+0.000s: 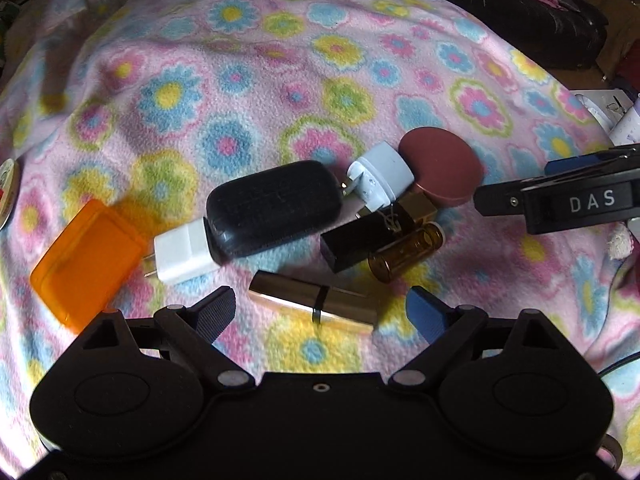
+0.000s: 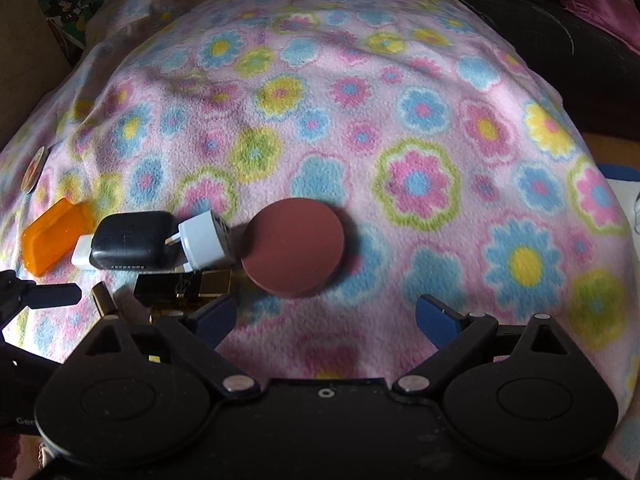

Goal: Organize rigid objects
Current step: 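Grasp the gold lipstick with the left tool while the right tool grasps the brown round compact, then lift the lipstick and brown compact and carry both toward the basket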

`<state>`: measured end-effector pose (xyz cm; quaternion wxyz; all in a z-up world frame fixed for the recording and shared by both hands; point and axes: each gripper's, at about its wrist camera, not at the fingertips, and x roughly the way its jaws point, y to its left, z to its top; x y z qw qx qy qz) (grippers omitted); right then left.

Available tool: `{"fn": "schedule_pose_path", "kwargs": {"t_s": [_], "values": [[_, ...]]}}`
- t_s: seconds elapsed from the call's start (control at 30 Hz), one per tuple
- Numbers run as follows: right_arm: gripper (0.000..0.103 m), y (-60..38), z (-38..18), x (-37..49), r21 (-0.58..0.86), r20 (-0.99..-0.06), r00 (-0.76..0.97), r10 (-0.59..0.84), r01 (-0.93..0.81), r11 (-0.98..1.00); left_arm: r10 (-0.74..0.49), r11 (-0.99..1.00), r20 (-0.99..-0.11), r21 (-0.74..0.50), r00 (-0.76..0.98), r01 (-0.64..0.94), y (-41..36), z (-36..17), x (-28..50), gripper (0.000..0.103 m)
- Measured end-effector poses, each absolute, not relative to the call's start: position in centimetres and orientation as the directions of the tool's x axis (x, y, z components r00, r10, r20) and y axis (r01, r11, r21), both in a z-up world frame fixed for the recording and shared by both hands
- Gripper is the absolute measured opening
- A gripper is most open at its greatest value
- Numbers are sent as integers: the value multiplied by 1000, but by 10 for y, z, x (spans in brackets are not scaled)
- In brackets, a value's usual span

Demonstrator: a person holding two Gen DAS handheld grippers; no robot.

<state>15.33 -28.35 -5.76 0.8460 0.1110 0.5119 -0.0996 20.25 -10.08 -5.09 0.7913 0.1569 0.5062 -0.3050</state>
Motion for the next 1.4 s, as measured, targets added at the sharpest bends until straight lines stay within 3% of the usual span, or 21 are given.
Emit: {"fn": "schedule_pose_path", "kwargs": {"t_s": [0.1, 0.2, 0.37, 0.8, 1.0, 1.2, 1.4], "values": [[97, -284, -63, 165, 79, -891, 450, -55, 275, 958, -319, 750, -900, -49, 297, 659, -106, -57, 208, 87], [97, -282, -69, 177, 68, -893, 446, -58, 263, 962, -332, 743, -904, -75, 268, 665, -108, -63, 211, 72], [99, -278, -79, 195, 54, -905, 423, -49, 229, 972, -354, 774, -898, -125, 261, 621, -104, -66, 213, 68], [102, -249, -84, 207, -5, -884, 462, -66, 132, 991, -325, 863, -910, -174, 258, 474, -75, -59, 209, 68], [102, -259, -86, 206, 49, -895, 446, -31, 167, 985, -300, 896, -915, -173, 270, 409, -59, -55, 208, 68], [102, -265, -86, 201, 72, -894, 447, -17, 181, 981, -297, 894, -913, -162, 281, 418, -51, -57, 209, 69], [102, -267, -86, 201, 84, -894, 449, -2, 171, 982, -302, 868, -911, -141, 281, 475, -47, -57, 207, 77]]}}
